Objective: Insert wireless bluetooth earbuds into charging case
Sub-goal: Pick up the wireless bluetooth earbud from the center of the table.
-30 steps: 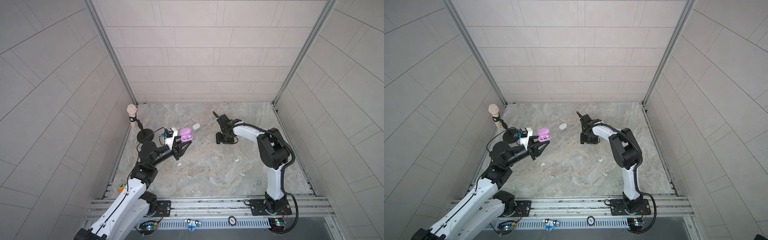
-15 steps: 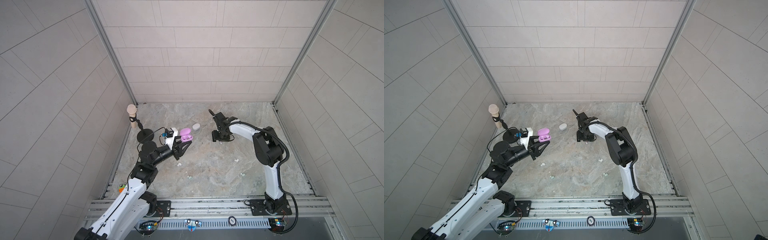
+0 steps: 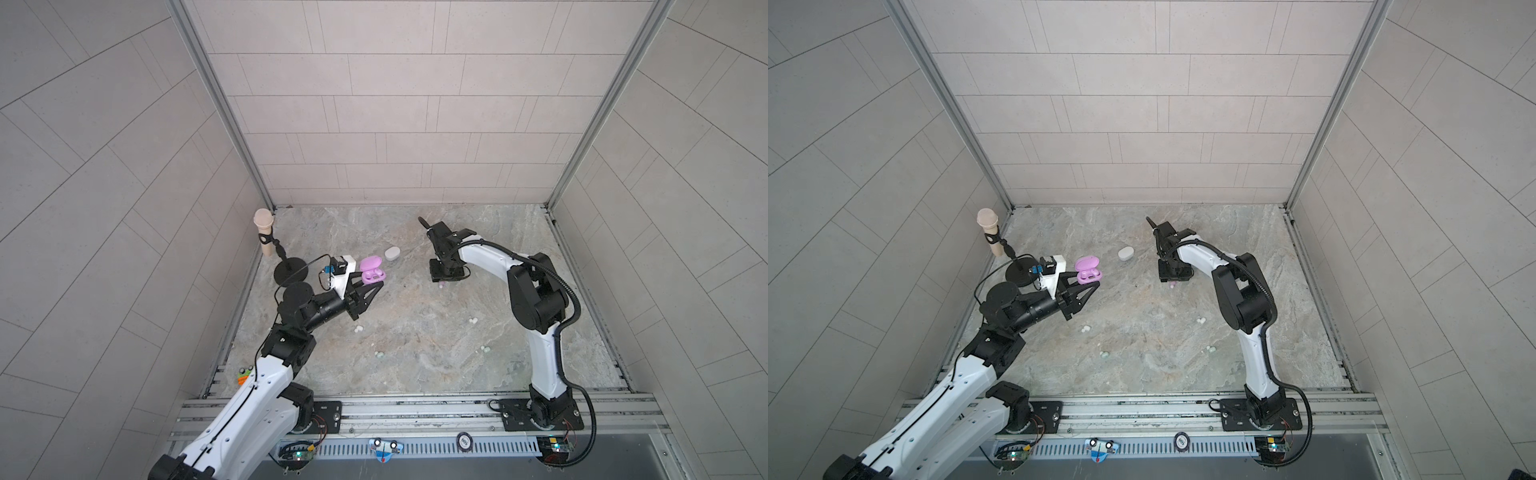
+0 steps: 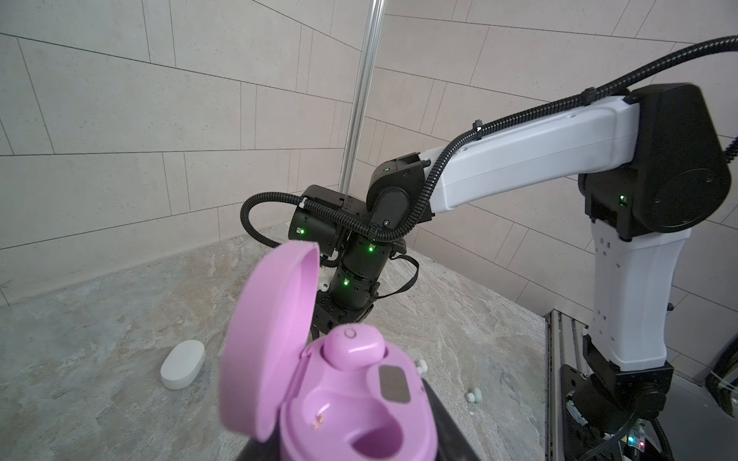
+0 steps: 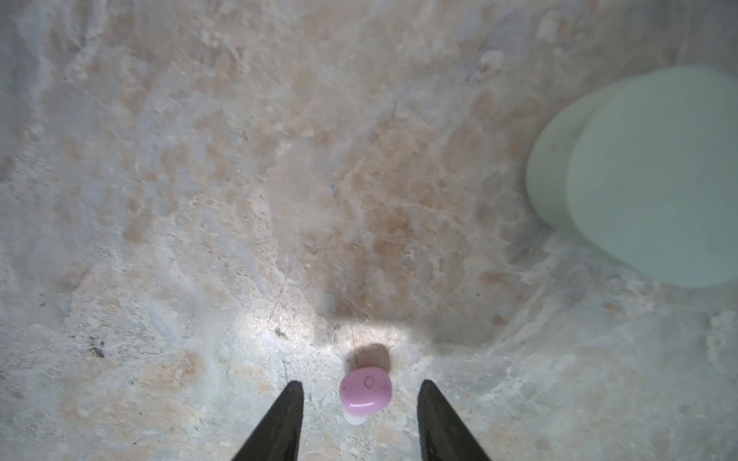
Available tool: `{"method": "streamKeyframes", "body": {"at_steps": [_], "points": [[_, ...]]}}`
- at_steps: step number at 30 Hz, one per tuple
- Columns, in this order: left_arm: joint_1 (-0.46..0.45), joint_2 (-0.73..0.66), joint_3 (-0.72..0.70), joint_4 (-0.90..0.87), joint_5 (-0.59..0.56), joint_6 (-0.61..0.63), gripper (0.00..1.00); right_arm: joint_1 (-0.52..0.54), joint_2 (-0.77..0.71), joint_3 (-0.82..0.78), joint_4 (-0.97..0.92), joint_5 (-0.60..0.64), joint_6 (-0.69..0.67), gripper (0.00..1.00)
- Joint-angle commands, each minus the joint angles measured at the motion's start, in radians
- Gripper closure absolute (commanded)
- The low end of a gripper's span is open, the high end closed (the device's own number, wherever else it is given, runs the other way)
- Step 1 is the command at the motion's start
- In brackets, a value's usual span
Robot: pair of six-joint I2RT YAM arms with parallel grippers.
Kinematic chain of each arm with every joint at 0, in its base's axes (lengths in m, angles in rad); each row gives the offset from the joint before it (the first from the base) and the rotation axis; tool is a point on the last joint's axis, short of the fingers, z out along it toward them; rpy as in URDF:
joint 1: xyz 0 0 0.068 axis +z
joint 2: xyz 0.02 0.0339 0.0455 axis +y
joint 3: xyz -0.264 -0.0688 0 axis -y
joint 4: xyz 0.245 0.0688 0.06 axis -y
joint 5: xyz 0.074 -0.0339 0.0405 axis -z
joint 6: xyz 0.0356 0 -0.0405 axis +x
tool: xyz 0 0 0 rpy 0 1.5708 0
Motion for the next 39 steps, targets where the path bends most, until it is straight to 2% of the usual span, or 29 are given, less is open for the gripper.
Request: {"method": "streamKeyframes", "body": {"at_steps": [1, 13, 24, 30, 39], "points": [[0.005, -0.013, 0.003, 0.041, 0.006, 0.004, 0.79, -0.001, -0.016, -0.021, -0.028, 0.012, 0.061, 0.51], [0.005, -0.02, 0.0, 0.042, 0.006, 0.002, 0.79, 0.003, -0.001, -0.053, 0.055, -0.06, 0.118, 0.5], [0.005, -0.014, 0.003, 0.043, 0.002, 0.001, 0.78, 0.008, 0.039, -0.003, 0.031, -0.069, 0.085, 0.5], [0.005, -0.009, 0.003, 0.045, 0.003, 0.001, 0.78, 0.01, 0.064, 0.024, 0.002, -0.052, 0.064, 0.51], [0.005, -0.012, 0.003, 0.042, 0.004, 0.001, 0.78, 0.014, 0.074, 0.043, -0.067, 0.043, 0.024, 0.58]]}}
